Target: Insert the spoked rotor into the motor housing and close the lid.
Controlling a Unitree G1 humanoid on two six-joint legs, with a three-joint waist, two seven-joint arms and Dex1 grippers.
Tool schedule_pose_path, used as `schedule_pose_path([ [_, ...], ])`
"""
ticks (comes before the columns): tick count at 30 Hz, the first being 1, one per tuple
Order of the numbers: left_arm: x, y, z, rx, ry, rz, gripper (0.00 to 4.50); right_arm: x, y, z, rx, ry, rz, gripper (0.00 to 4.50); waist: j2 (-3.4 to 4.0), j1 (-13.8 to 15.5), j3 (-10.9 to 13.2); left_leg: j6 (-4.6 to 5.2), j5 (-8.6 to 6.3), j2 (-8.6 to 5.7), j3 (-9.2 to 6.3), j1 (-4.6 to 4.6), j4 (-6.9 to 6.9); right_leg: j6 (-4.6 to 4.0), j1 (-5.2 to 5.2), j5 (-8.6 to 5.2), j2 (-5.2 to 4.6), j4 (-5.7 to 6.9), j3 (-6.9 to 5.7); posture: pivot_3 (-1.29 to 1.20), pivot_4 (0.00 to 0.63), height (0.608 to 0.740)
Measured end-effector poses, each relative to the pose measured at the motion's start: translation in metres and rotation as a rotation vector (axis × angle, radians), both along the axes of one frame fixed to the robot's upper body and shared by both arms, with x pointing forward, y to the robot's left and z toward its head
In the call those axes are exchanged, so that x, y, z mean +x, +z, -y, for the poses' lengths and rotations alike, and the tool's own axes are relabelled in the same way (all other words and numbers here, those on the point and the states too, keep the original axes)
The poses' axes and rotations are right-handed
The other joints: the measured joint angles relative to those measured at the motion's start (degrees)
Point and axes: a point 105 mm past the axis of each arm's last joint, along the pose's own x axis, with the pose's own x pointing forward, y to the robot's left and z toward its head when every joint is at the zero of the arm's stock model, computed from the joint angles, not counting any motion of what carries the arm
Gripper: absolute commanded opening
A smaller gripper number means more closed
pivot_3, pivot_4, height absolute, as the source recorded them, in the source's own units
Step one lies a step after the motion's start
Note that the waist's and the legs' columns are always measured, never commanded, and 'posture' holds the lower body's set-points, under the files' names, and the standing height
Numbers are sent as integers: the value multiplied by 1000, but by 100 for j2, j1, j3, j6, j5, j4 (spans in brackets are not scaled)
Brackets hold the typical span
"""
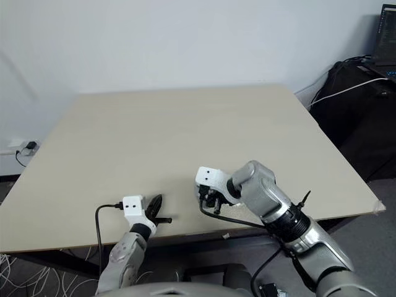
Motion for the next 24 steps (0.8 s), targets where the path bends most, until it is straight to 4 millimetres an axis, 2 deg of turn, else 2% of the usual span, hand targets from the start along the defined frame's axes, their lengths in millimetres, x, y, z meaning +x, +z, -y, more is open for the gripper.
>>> schedule_pose_path([
  [6,0,0,1,-3,-10,1,0,-8,3,-5,29,-38,-56,112,-4,-4,3,-8,-4,0,1,1,3,20,2,-8,1,0,-1,0,0,740],
  [12,0,0,1,-4,-10,1,0,4,-4,-11,23,-78,-20,112,-6,-20,4,-3,-1,0,1,1,3,5,2,1,1,0,-1,0,0,740],
  [24,-2,-1,0,-2,-6,-5,0,18,-28,-47,65,-145,-50,112,-7,-54,4,-4,2,0,1,5,4,4,4,5,6,3,1,0,0,740],
])
